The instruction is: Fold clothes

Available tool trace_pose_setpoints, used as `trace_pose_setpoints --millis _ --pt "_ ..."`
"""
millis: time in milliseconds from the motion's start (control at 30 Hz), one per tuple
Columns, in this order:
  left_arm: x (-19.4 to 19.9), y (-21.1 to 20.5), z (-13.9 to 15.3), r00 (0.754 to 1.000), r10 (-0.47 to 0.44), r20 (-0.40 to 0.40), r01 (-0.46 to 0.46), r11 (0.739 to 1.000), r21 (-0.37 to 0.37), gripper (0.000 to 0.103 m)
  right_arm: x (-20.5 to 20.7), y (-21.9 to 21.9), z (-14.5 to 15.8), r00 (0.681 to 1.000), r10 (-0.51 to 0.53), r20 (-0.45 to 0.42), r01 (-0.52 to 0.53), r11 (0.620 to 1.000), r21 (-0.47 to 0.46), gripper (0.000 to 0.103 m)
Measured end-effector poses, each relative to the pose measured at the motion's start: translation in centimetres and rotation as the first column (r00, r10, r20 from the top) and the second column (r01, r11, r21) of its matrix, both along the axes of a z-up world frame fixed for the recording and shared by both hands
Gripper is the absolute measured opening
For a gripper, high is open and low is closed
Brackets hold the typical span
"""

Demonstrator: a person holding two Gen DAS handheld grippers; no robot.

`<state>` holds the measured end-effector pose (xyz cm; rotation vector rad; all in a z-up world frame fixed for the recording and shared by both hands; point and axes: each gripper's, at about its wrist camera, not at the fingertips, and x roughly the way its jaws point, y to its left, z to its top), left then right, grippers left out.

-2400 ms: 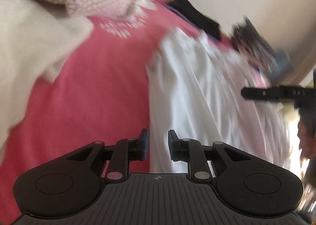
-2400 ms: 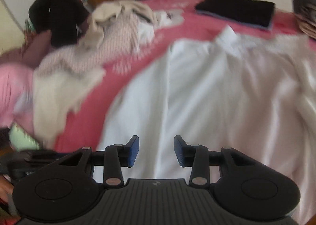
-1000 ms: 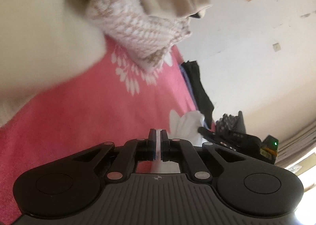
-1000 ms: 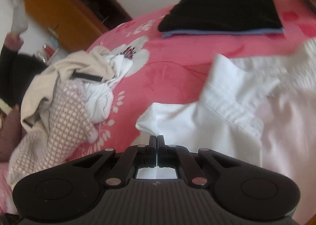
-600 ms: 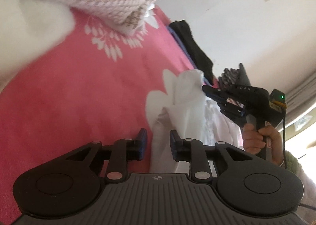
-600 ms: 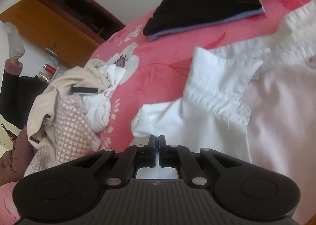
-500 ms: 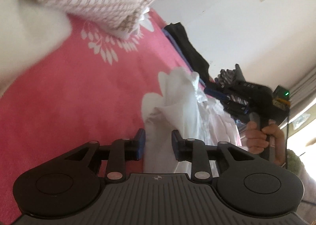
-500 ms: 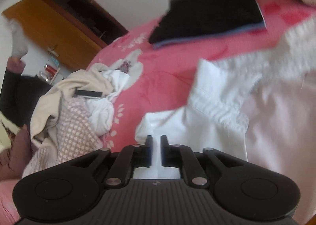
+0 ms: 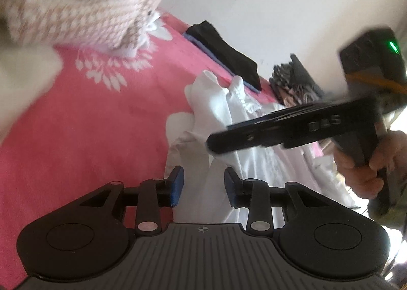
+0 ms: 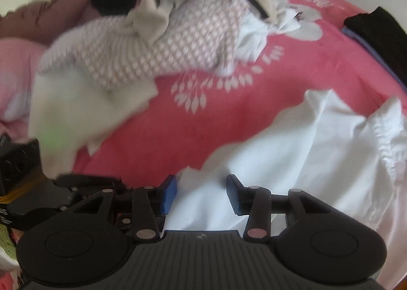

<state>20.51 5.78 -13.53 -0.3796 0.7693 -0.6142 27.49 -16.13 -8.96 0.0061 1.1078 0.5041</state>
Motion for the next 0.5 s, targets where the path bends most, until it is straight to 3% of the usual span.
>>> trace_pose_setpoints --millis 167,267,400,500 --pt "-0.9 -0.6 0.8 0.993 -0.065 0.098 0.052 0.991 0.122 0.036 -0.1 -0.1 -1.2 0.999 -0.006 -0.035 0.005 1.000 -0.015 0.039" --pt "-0.3 0.4 0.7 0.993 -0.040 0.110 0.021 0.986 0.168 0.036 -0.2 -0.8 -1.4 0.999 -0.028 -0.046 0.028 1.000 0.002 0.039" --pt "0.4 -0.3 0.1 0.985 -0.090 0.150 0.044 0.957 0.287 0.036 -0.2 -1.5 -1.4 0.998 -0.049 -0.049 0.051 0.998 0.027 0.039" --pt "1.5 -1.0 -0.4 0.983 -0.120 0.138 0.078 0.956 0.281 0.036 -0.3 -2.1 -1.3 0.997 -0.060 -0.049 0.062 0.997 0.053 0.039"
